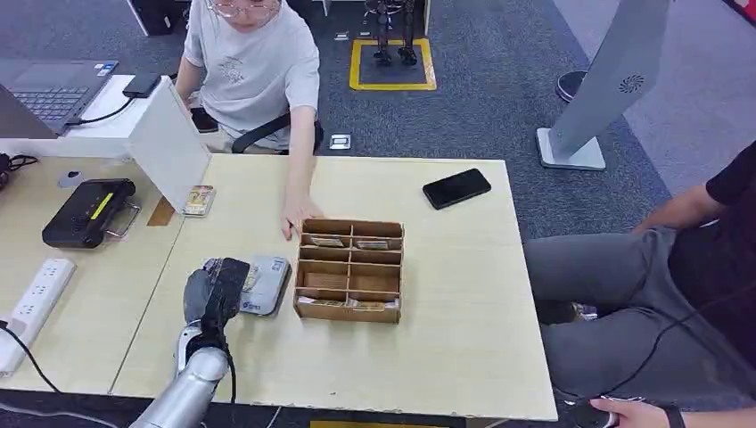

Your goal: Pass the card to the sensor for recognition and then transmit it.

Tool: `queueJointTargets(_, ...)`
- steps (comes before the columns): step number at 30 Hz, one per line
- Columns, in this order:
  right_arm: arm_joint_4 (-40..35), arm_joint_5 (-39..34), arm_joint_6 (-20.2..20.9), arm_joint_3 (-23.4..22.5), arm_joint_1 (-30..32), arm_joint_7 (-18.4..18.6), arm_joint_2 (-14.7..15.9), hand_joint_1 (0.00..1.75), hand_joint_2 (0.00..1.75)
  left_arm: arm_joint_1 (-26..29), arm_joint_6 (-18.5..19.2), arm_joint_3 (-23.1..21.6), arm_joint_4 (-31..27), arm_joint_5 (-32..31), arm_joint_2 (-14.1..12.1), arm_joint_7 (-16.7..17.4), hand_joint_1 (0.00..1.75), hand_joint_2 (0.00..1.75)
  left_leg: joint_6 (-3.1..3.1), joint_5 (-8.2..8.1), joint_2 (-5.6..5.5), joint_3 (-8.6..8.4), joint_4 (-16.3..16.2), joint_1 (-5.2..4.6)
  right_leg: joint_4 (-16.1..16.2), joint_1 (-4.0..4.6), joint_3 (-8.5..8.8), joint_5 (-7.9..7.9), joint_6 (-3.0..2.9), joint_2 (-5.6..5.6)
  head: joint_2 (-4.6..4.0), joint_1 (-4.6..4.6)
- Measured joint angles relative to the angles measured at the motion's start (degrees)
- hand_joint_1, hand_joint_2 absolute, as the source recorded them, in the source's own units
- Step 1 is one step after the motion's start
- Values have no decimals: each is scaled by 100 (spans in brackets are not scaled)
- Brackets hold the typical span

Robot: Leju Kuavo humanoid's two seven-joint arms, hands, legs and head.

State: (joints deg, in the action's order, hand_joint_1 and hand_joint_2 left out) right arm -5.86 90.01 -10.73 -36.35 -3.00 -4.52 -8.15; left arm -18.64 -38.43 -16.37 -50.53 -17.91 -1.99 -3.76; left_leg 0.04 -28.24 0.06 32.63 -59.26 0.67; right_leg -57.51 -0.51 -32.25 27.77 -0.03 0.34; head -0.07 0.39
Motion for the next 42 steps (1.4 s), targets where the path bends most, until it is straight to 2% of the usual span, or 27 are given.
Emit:
queueJointTargets(10,-17,0,31,44,6,-11,0,0,175,20,-22,249,352,-378,0,2,175,175,0,0,0,-5,0,0,0,0,4,0,0,0,0,0)
queueJointTargets(42,-20,0,20,44,8,-26,0,0,175,43,24,378,511,-482,7,0,175,175,-3,2,-2,-7,1,0,-2,0,7,-1,0,-1,0,0)
